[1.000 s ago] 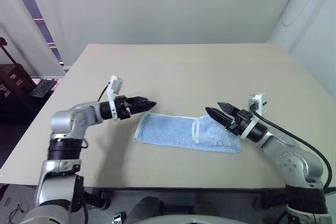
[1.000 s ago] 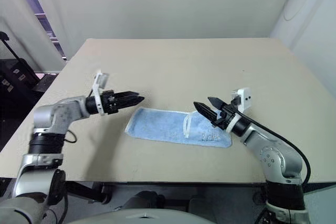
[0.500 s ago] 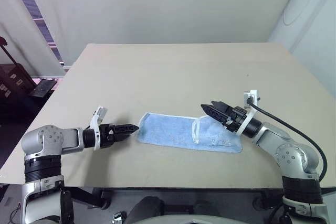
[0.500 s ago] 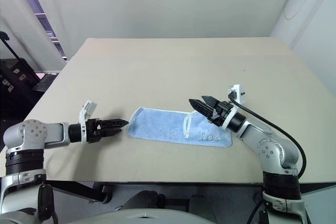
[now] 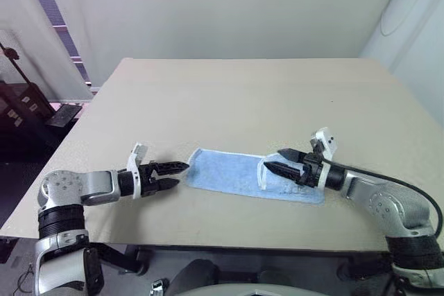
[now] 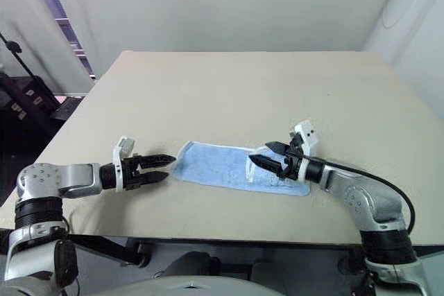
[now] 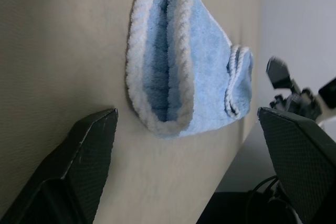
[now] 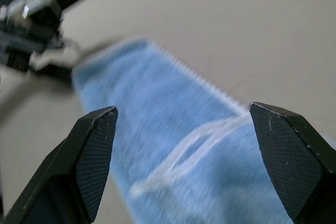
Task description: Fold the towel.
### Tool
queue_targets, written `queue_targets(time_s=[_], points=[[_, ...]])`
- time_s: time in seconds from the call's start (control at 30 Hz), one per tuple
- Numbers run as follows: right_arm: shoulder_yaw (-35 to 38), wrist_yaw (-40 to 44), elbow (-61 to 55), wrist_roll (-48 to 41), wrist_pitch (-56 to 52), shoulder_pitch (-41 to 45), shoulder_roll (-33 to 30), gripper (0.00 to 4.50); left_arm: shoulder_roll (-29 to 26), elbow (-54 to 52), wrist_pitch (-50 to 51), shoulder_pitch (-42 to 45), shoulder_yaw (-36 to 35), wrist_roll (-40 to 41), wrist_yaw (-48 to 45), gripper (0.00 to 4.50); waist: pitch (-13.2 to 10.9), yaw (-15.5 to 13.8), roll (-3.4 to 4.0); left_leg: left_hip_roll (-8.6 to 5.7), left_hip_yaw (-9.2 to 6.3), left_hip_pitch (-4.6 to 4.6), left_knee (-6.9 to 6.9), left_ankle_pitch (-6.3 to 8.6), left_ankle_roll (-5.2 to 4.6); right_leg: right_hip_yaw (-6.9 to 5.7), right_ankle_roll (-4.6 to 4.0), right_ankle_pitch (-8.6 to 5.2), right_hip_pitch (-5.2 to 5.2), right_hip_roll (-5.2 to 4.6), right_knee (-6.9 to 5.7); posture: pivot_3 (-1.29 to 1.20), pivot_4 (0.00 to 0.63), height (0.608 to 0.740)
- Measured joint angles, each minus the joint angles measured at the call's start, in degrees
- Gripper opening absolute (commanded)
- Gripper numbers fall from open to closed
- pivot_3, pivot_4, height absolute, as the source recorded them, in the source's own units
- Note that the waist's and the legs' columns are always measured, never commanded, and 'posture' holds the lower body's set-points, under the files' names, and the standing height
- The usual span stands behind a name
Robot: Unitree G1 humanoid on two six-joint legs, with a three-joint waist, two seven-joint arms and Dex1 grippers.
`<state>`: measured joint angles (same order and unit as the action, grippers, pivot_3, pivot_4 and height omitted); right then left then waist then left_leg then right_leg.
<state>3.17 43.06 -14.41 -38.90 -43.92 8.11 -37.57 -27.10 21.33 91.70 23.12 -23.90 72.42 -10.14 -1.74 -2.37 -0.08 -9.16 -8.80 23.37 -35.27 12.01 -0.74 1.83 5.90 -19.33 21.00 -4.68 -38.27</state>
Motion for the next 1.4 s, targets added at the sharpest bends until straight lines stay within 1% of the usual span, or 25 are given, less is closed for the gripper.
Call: queue_targets(time_s=[0.17, 0.33, 0.63, 0.87, 0.9, 0.93, 1.07, 1.1, 1.3, 1.4], points=[[0.41, 1.31, -0.90, 1.50, 1.01, -0.48, -1.56, 4.19, 1.71, 3.89, 0.09, 2.12, 0.03, 5.66, 7.64, 4.50, 0.00, -0.38, -0.01, -0.04, 0.08, 0.00, -0.03, 0.00, -0.01, 0.03, -0.01, 0.00, -0.08, -0.07, 0.11, 0.00, 0.000, 0.740], [1.43, 0.10, -0.89, 1.70, 0.97, -0.75, -1.18, 4.19, 3.39, 6.22, 0.23, 4.49, 0.15, 7.59, 12.28, 4.50, 0.00, -1.28, -0.03, -0.03, 0.10, 0.00, -0.04, 0.00, -0.01, 0.04, -0.02, 0.00, -0.07, -0.07, 0.11, 0.00, 0.000, 0.740], [1.82, -2.49, -0.91, 1.76, 0.39, -1.38, -0.59, 4.19, 4.78, 8.89, 0.19, 6.65, 0.80, 9.55, 16.45, 4.50, 0.00, -1.62, -0.04, -0.04, 0.16, 0.01, -0.04, 0.00, -0.01, 0.07, -0.06, -0.02, -0.07, -0.08, 0.12, 0.00, 0.000, 0.740], [2.18, -4.53, -0.89, 2.26, 0.22, -1.96, 0.27, 4.19, 5.72, 6.12, 0.05, 6.29, 1.91, 9.65, 17.42, 4.50, 0.01, -1.70, -0.05, -0.04, 0.25, 0.01, -0.03, 0.01, -0.02, 0.14, -0.07, -0.02, -0.07, -0.10, 0.16, 0.00, 0.000, 0.740], [2.19, -4.83, -0.87, 2.52, 0.22, -2.05, 0.43, 4.23, 6.00, 4.95, 0.06, 6.08, 2.13, 9.08, 17.20, 4.12, 0.01, -1.68, -0.05, -0.04, 0.28, 0.01, -0.03, 0.01, -0.02, 0.16, -0.07, -0.03, -0.06, -0.10, 0.16, 0.00, 0.000, 0.740], [2.19, -5.06, -0.81, 2.68, 0.23, -2.05, 0.52, 4.23, 6.30, 4.71, 0.06, 5.96, 2.23, 8.59, 17.04, 3.91, 0.01, -1.67, -0.04, -0.04, 0.31, 0.01, -0.02, 0.01, -0.02, 0.20, -0.07, -0.03, -0.05, -0.10, 0.16, 0.00, 0.000, 0.740], [2.18, -5.99, -0.29, 3.38, 0.24, -1.97, 1.51, 4.23, 7.65, 4.84, 0.35, 5.60, 2.97, 7.25, 16.50, 2.59, -0.05, -1.34, -0.13, -0.03, 0.35, 0.01, 0.02, 0.01, -0.03, 0.27, -0.02, 0.00, 0.02, -0.07, 0.16, 0.00, 0.000, 0.740], [2.18, -6.18, -0.09, 3.73, 0.24, -1.96, 1.76, 4.23, 7.93, 4.86, 0.41, 5.60, 2.98, 6.92, 16.43, 2.16, -0.05, -1.27, -0.13, -0.02, 0.38, 0.01, 0.05, 0.01, -0.03, 0.32, 0.01, 0.02, 0.06, -0.05, 0.15, 0.00, 0.000, 0.740], [2.00, -6.54, 0.15, 4.66, 0.42, -1.97, 2.70, 4.23, 8.13, 4.86, 0.53, 5.60, 2.71, 5.50, 15.77, 0.07, -0.05, -1.21, -0.14, 0.03, 0.47, 0.02, 0.12, 0.01, -0.03, 0.43, 0.02, 0.02, 0.16, 0.00, 0.15, 0.00, 0.000, 0.740], [1.68, -6.39, 0.15, 5.09, 0.45, -1.99, 2.75, 4.23, 7.77, 4.84, 0.53, 5.61, 2.65, 4.51, 14.49, 0.03, -0.06, -1.17, -0.14, 0.03, 0.51, 0.02, 0.11, 0.01, -0.03, 0.47, 0.01, 0.02, 0.16, 0.00, 0.14, 0.00, 0.000, 0.740]])
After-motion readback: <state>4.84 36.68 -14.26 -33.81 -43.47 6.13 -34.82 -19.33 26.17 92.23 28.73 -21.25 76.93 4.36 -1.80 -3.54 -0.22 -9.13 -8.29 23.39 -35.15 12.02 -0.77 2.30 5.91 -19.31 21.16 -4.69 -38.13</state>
